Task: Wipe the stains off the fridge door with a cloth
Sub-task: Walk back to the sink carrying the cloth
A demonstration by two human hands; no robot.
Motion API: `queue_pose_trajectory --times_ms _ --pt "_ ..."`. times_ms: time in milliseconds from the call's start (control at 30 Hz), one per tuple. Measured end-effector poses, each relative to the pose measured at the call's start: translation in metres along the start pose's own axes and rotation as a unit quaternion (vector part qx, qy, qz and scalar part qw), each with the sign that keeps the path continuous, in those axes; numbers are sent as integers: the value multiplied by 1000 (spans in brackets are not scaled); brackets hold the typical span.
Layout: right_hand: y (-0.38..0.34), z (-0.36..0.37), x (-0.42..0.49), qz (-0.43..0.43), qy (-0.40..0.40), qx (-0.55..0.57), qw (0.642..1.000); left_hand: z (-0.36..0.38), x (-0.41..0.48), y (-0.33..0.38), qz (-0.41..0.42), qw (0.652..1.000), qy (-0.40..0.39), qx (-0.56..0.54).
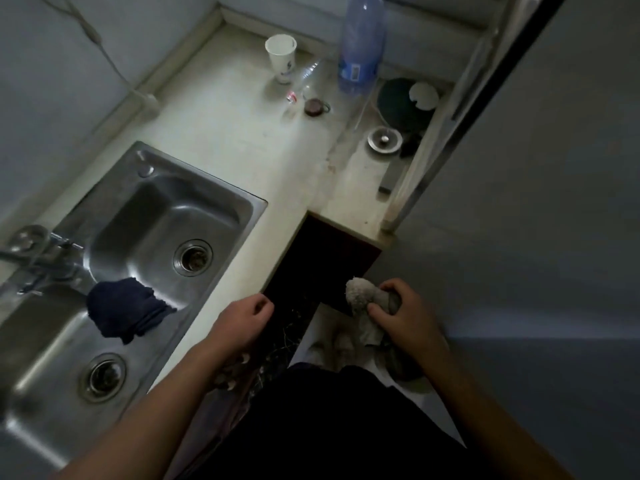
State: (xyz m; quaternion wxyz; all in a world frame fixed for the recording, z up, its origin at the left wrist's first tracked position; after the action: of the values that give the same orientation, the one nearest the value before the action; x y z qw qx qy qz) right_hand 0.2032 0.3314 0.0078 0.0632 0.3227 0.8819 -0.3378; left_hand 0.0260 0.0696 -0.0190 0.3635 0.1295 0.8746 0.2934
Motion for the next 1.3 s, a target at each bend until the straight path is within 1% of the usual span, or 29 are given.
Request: queue_pose_trajectory --times_ms 167,233,367,467,567,700,800,867,900,967,1033,1167,1300 --pt "-46 -18 76 -89 9 12 996 -28 1 14 -18 997 66 -26" --pt "-68 -29 107 -109 29 10 994 -37 2 20 -30 996 82 -8" --pt "-113 -33 174 -143 30 -17 989 -48 11 13 -55 992 110 -12" --pt "-146 -25 214 -161 26 -31 986 -50 17 4 -54 992 117 -15" --pt "-171 -12 250 -188 14 -59 980 -48 18 -4 -70 990 119 -8" --pt "-179 10 292 -189 20 -91 977 -45 27 -18 -89 988 121 -36" --pt "-168 30 300 -190 -35 -156 969 -46 31 -19 -92 987 124 -51" --pt "-162 36 295 -189 -45 -189 963 -48 32 -17 -93 986 126 -55" --pt "-158 38 293 -196 -26 -197 960 -49 32 -17 -95 986 124 -57" --pt "-155 36 285 -211 37 -203 955 -51 31 -16 -94 986 121 -62" --pt "-154 32 280 -206 61 -192 958 -52 31 -16 -91 987 117 -61" --pt "-150 36 278 -189 1 -224 956 -53 32 -19 -80 987 122 -61" --pt "-152 41 279 -175 -27 -247 953 -52 29 -23 -79 988 119 -59"
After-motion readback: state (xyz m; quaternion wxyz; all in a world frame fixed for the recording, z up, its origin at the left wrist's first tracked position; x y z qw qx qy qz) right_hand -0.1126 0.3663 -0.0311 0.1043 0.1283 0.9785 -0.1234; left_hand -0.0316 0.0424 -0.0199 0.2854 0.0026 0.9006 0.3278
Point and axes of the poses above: each hand's wrist, its own x-axis towards the middle knuckle, its own z-axis out of the palm, y = z × x, the point moved 1 cm from there along x, towards the middle knuckle, and after that the axes turned 13 degrees about -x, right-handed, at the moved point
